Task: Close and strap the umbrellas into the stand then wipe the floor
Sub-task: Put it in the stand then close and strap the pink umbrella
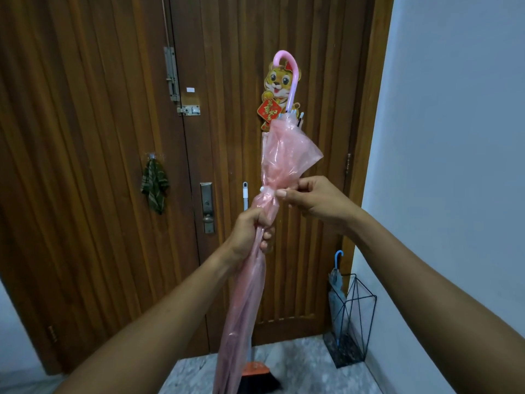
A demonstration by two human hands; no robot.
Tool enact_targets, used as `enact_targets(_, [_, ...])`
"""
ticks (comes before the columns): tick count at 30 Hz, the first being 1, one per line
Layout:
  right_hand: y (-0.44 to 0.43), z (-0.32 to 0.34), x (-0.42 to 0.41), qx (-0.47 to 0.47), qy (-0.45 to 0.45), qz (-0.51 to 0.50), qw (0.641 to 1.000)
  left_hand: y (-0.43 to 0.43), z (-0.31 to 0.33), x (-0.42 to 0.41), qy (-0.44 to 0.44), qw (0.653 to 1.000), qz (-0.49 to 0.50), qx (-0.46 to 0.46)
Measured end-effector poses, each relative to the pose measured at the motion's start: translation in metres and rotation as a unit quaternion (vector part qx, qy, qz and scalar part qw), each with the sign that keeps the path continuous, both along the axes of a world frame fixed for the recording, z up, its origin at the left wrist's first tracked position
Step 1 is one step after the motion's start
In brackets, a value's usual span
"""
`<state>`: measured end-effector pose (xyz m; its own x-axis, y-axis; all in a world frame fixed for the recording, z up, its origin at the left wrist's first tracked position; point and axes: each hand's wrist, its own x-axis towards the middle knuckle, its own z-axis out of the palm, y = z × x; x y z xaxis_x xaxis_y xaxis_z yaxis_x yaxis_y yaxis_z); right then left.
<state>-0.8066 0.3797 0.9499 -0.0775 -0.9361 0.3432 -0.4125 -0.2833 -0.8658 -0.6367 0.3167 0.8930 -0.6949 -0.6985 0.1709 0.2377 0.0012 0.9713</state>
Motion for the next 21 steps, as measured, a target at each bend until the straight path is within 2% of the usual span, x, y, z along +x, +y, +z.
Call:
enact_targets(6, [0.005, 0.004, -0.004, -0.004, -0.011, 0.029, 1.0, 0.0, 0.006, 0.006, 0.022, 0.993, -0.113, 0.018])
enact_targets(9, [0.004, 0.0, -0.004, 0.003, -0.029, 0.047, 0.998, 0.0, 0.009, 0.009, -0.02, 0.992, -0.124, -0.009])
enact_targets(12, [0.002, -0.007, -0.001, 0.008, -0.049, 0.07, 0.996, -0.002, 0.007, 0.01, -0.014, 0.992, -0.122, 0.015])
enact_targets(15, [-0.001, -0.011, 0.003, -0.021, -0.027, 0.048, 0.998, -0.007, 0.005, 0.009, -0.029, 0.996, -0.079, -0.011])
enact_targets(17, [-0.006, -0.014, 0.004, -0.051, 0.006, 0.007, 0.999, -0.009, 0.006, 0.009, -0.09, 0.992, 0.007, -0.087])
enact_targets(19, [-0.01, -0.017, 0.007, -0.073, 0.045, -0.038, 0.996, -0.005, 0.003, 0.008, -0.111, 0.982, 0.086, -0.127])
enact_targets(21, [-0.018, -0.024, 0.011, -0.077, 0.07, -0.071, 0.992, 0.001, -0.003, 0.004, -0.099, 0.983, 0.087, -0.131])
